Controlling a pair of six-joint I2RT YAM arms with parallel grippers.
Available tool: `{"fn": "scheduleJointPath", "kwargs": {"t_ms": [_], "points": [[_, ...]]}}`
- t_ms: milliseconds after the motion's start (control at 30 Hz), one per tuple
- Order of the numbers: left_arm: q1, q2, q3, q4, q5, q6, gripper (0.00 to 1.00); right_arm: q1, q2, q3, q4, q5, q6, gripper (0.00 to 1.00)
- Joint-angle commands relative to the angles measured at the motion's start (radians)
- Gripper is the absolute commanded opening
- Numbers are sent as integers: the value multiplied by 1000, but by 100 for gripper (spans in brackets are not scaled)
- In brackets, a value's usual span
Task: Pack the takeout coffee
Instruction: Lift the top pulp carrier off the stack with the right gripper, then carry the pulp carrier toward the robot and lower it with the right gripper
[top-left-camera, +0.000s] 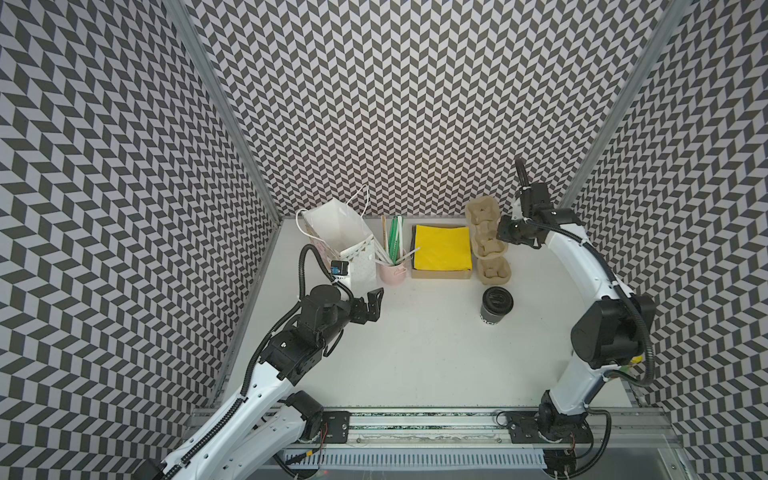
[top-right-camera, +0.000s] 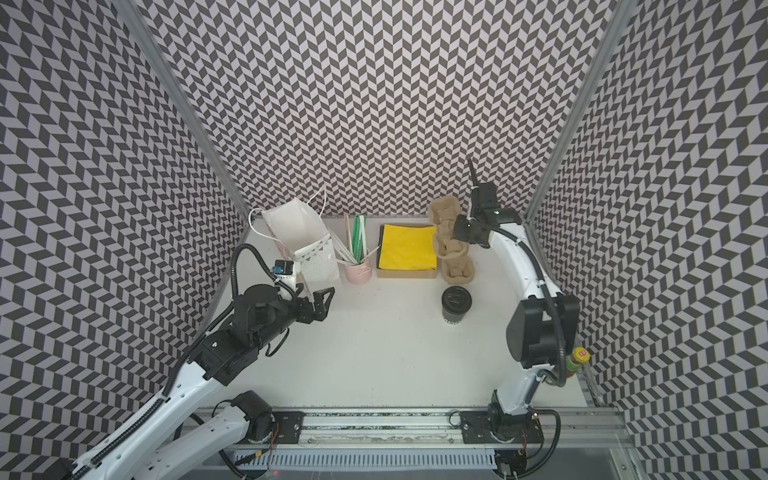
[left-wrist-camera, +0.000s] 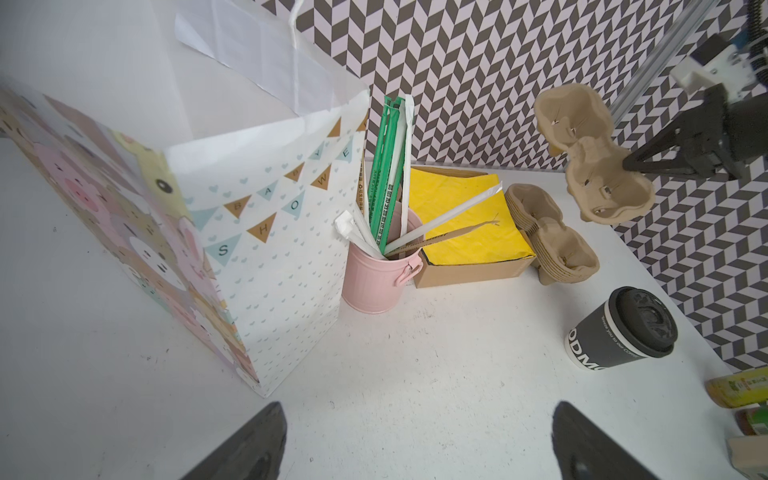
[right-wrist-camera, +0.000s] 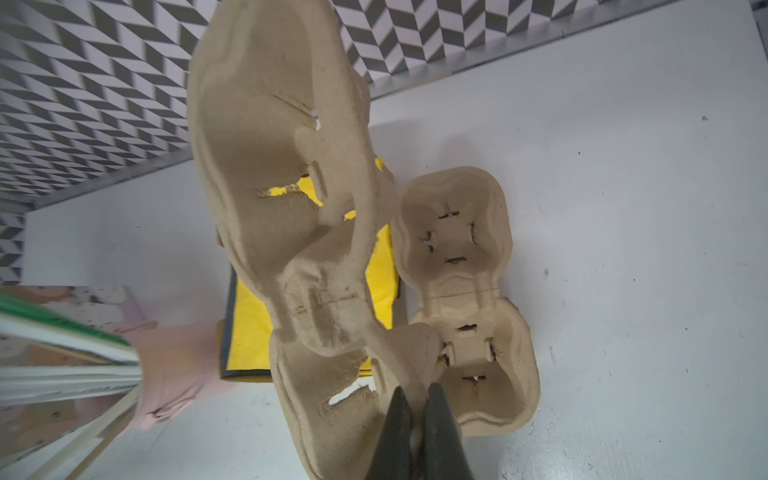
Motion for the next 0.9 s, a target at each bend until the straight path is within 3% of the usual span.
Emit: {"fn": "scheduleJointPath", "kwargs": {"t_ms": [0, 233, 533, 733, 867], "points": [[-4, -44, -7, 4, -59, 1, 100, 35, -83, -11, 48, -105, -8, 0], [-2, -117, -5, -4, -153, -19, 100, 239, -253, -133, 43, -54, 13, 0], [-3, -217, -12, -3, -239, -37, 100, 459, -464, -525, 86, 5, 115, 0], [-2, -220, -15, 4, -221, -37, 100, 516, -591, -829, 157, 5, 168, 0], [-3, -197, -12, 3, -195, -34, 100, 534, -629, -926, 181, 3, 183, 1]]}}
